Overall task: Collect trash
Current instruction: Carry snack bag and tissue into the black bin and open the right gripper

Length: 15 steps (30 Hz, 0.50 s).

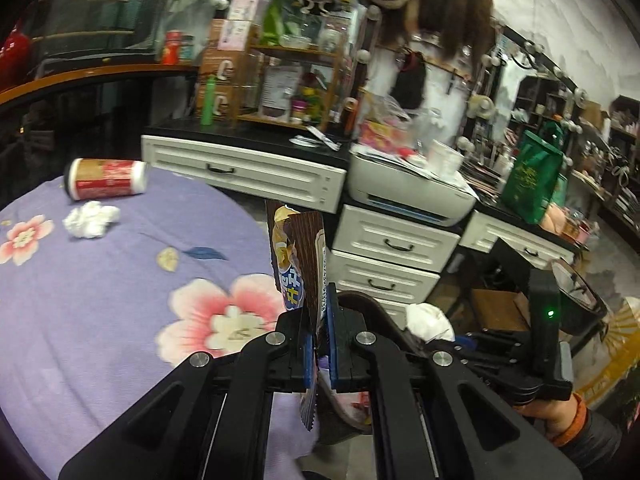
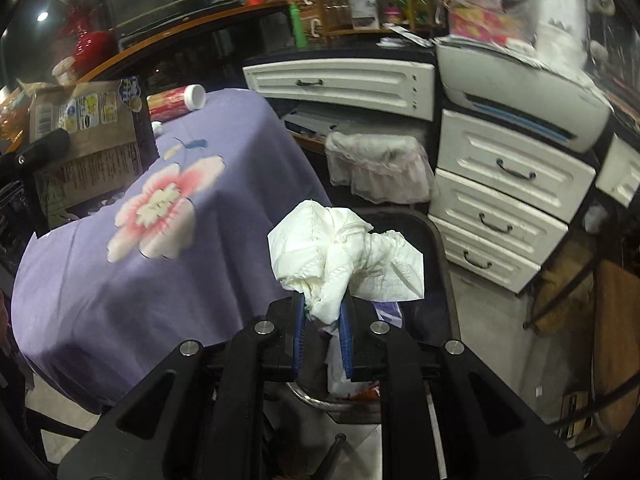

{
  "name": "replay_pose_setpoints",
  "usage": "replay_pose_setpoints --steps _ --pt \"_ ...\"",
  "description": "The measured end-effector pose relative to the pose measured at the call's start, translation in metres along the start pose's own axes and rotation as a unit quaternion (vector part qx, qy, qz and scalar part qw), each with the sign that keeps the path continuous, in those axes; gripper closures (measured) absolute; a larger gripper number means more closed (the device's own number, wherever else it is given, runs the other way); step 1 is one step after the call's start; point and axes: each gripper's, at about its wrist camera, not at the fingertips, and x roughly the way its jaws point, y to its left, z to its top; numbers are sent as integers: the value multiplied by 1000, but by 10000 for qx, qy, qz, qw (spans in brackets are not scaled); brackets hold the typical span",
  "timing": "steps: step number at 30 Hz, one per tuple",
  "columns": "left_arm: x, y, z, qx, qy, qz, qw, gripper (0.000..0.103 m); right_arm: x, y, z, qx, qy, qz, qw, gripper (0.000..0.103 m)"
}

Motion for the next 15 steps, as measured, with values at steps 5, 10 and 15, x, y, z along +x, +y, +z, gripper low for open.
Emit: replay_pose_setpoints --steps 5,10,15 --pt "31 -36 -11 194 296 -318 9989 97 17 -24 -20 296 189 -52 9994 88" --pt "63 -54 -33 174 711 -505 9960 97 49 -40 -38 508 422 -75 9978 88" --pt "84 -61 -51 197 1015 -483 9935 97 78 -47 -52 555 601 -209 9964 56"
